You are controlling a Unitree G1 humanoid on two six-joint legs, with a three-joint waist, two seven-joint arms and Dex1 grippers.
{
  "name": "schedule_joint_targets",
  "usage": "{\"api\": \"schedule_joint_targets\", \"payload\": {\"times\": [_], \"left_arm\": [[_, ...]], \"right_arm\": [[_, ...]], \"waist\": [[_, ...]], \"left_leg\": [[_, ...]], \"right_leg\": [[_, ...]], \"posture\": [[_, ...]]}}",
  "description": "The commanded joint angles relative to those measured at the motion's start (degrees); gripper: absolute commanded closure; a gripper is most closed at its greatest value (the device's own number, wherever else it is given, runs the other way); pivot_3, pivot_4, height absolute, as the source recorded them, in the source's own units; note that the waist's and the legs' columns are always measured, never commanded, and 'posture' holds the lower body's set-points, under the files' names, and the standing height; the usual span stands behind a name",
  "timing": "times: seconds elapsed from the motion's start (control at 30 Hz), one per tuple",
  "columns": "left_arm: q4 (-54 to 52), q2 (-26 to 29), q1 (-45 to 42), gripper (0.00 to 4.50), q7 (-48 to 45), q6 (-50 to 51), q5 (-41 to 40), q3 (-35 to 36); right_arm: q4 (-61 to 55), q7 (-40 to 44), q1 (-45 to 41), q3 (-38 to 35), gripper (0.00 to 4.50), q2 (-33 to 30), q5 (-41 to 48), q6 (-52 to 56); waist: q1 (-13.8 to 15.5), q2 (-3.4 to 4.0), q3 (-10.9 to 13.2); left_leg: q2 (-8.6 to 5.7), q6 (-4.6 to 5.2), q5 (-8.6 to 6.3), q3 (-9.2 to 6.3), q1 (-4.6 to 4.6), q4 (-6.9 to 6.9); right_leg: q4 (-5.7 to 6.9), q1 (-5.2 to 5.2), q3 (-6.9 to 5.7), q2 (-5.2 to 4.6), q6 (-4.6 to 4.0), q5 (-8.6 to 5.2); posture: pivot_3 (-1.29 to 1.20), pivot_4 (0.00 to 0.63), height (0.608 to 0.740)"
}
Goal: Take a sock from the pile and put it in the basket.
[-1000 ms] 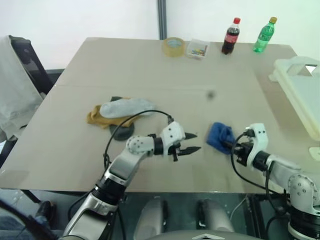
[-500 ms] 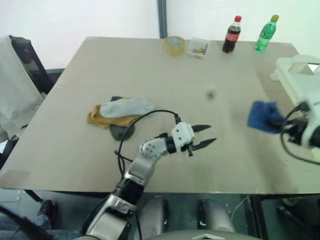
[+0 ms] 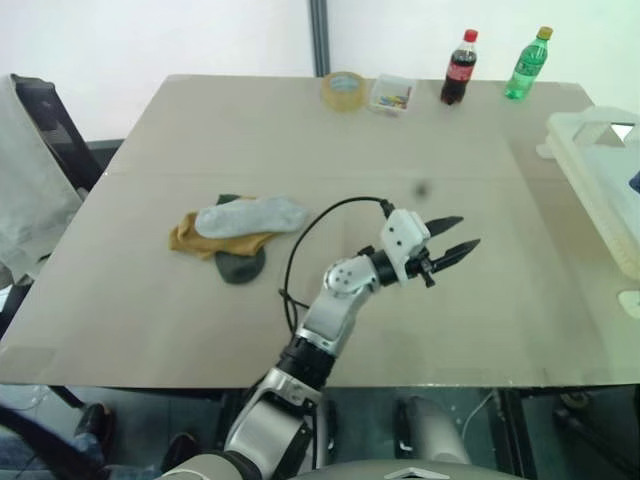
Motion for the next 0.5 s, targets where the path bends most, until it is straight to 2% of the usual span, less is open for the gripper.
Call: {"api": "schedule_joint_targets", "payload": {"times": [0.03,0.2,0.3,0.5], "left_arm": [[-0.55,-1.51,-1.36,2.25,0.39,-1.47,0.05,-0.26],[-1.15,-0.90,-0.87,2.25,0.33,-1.26,0.17,0.03],[-1.04,-0.13,-0.46,2.25,0.15,-1.17,0.14,0.28],[-1.03,0.81,-0.77,2.25,-0.34,-1.39,0.32,-0.06]], "right_arm": [[5.25,-1.51,-2.90,2.50,2.82,0.97,-3.63,-4.76],[5.87,0.21,-1.63,6.87,0.77,0.89,-8.07,-10.55],[4.01,2.22,1.78,9.52,0.77,-0.58,-11.54,-15.82],[-3.31,3.65,6.84,8.85,0.77,-2.72,-14.37,-20.67]], "waist": [[-0.01,0.01,0.00],[0.06,0.15,-0.01],[0.17,0.17,-0.03],[-0.03,0.23,-0.05]], "left_leg": [[0.01,0.00,0.00,0.00,0.01,0.00],[0.00,0.01,0.00,0.05,-0.02,0.00],[-0.01,0.01,0.00,0.02,-0.04,0.00],[-0.01,0.00,0.00,0.05,-0.01,0.00]], "right_leg": [[0.00,0.01,0.01,0.00,0.00,0.00],[-0.02,-0.01,0.07,-0.01,0.03,0.02],[-0.03,-0.01,0.02,-0.01,0.06,0.03],[-0.03,-0.01,0.06,0.00,0.13,0.07]], "posture": [[0.00,0.150,0.740],[0.00,0.150,0.740],[0.00,0.150,0.740],[0.00,0.150,0.740]]}}
